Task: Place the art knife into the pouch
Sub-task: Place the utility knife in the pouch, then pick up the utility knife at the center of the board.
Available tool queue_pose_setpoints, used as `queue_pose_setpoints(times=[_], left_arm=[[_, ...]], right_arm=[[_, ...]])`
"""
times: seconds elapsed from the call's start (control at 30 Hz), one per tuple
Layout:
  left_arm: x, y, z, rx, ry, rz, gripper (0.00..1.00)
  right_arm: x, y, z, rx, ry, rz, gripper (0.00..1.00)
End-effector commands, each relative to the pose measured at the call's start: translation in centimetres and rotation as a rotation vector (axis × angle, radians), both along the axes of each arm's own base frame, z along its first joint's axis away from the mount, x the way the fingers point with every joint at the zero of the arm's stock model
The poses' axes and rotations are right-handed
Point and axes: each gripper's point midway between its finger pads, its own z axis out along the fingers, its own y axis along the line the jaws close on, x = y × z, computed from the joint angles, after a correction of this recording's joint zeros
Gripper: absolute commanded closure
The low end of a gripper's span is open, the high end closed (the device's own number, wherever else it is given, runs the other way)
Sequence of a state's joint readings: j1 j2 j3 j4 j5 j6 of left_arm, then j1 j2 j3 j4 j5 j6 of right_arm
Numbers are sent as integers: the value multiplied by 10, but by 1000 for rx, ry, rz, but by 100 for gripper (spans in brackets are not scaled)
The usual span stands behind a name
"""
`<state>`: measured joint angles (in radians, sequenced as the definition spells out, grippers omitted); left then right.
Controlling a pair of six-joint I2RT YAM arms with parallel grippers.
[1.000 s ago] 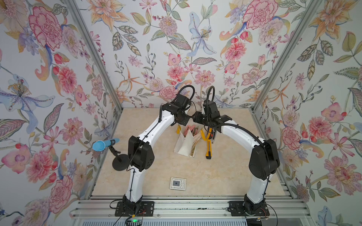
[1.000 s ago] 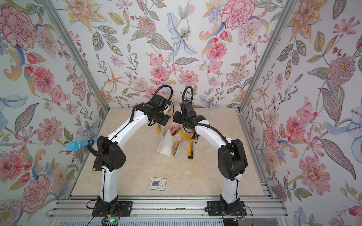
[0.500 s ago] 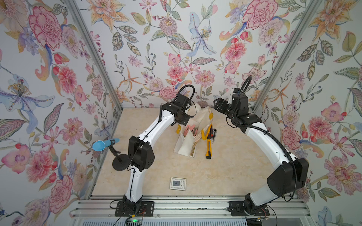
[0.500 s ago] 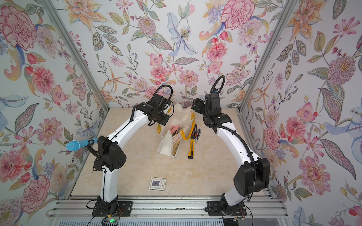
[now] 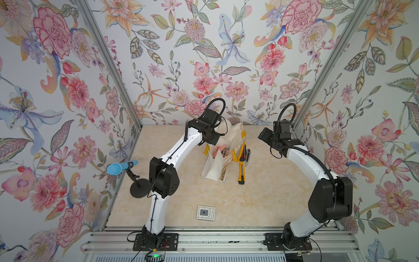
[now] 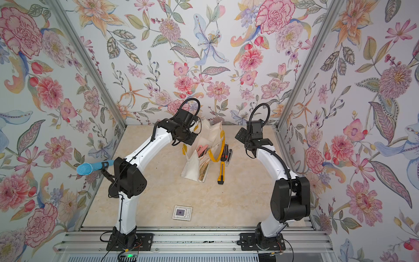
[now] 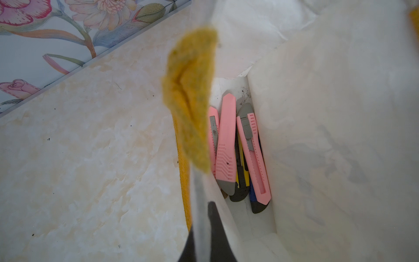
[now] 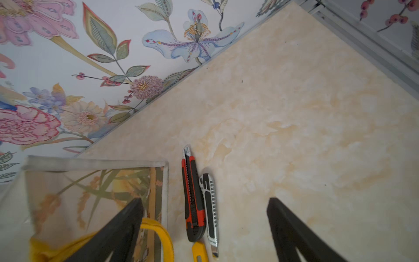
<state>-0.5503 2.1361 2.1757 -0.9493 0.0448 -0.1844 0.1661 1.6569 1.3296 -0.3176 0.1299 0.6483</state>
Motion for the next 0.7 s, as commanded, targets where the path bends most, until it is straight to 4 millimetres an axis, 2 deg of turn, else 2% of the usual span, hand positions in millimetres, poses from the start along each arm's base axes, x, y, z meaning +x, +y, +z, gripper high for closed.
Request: queue_pose_setpoints(times=[0.0, 0.17, 0.3, 0.5, 0.67], left_arm=[[5, -2, 0, 7, -12, 25, 100], [7, -2, -1, 12, -12, 31, 100], [9, -1, -1, 17, -10, 38, 100], [12, -4, 0, 7, -8, 39, 100], [12, -3, -3, 9, -1, 47, 100]], right_arm=[[-7, -1, -45, -27, 158, -18, 12], [-3, 4, -97, -41, 300, -14, 14], [-1, 8, -126, -93, 380, -13, 15], [4, 10, -154, -106, 446, -12, 16], [12, 19, -165, -111, 471, 18, 17]])
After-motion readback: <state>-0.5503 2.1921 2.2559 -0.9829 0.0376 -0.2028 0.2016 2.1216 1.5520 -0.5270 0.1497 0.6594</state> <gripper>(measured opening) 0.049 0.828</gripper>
